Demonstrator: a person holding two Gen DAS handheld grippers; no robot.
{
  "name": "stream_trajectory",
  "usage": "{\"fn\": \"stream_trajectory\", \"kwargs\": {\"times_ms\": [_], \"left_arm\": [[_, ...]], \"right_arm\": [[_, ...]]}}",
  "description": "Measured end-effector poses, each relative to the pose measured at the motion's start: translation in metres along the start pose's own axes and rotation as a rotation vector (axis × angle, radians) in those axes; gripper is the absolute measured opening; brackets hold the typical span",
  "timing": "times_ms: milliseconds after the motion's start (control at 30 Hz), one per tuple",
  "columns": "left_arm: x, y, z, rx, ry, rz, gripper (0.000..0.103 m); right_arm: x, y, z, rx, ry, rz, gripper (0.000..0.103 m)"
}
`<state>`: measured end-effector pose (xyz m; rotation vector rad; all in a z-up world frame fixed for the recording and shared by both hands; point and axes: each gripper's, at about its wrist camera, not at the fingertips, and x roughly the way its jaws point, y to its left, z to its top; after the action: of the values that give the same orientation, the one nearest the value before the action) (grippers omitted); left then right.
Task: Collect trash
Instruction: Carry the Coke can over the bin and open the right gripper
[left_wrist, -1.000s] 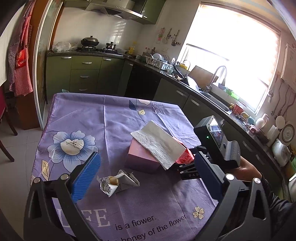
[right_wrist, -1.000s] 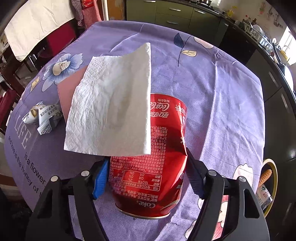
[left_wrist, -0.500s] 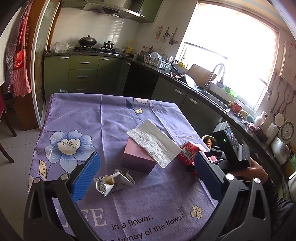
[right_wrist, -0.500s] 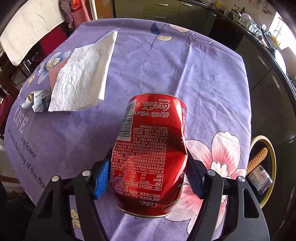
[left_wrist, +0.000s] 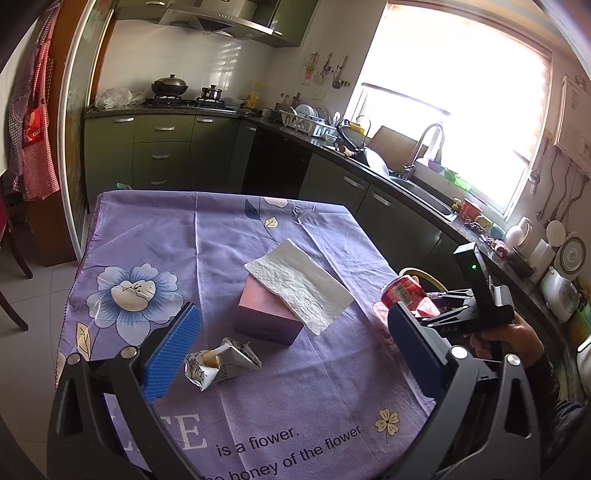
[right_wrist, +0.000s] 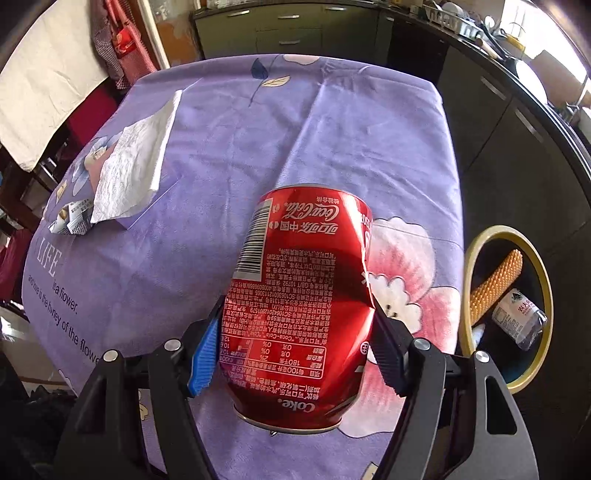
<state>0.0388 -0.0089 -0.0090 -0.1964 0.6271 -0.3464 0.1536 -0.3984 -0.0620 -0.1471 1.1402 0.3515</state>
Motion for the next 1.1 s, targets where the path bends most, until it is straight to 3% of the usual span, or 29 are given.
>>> {"fn": "stream_trajectory", "kwargs": {"times_ms": [333, 633, 733, 867, 1100], "left_arm": [[0.005, -0.004, 0.002, -0.001, 0.009, -0.001, 0.096], [0.007, -0.013, 0.006, 0.016, 0.012, 0.010, 0.096], [0.008, -0.013, 0.007, 0.019, 0.015, 0.016, 0.097], [0.009, -0.014, 0.007, 0.025, 0.022, 0.020, 0.096], [0.007, -0.004, 0.007, 0.021, 0.036, 0.027, 0.096]], "right_arm": [[-0.043, -0.142, -0.010, 0.294, -0.073, -0.150, 0.070], [0.007, -0.234, -0.008, 0.423, -0.029, -0.231, 0.071], [0.019, -0.248, -0.010, 0.452, -0.031, -0.278, 0.076], [0.013, -0.246, -0.019, 0.472, -0.066, -0.229, 0.077], [-0.021, -0.203, -0.041, 0.432, -0.151, -0.173, 0.079]]}}
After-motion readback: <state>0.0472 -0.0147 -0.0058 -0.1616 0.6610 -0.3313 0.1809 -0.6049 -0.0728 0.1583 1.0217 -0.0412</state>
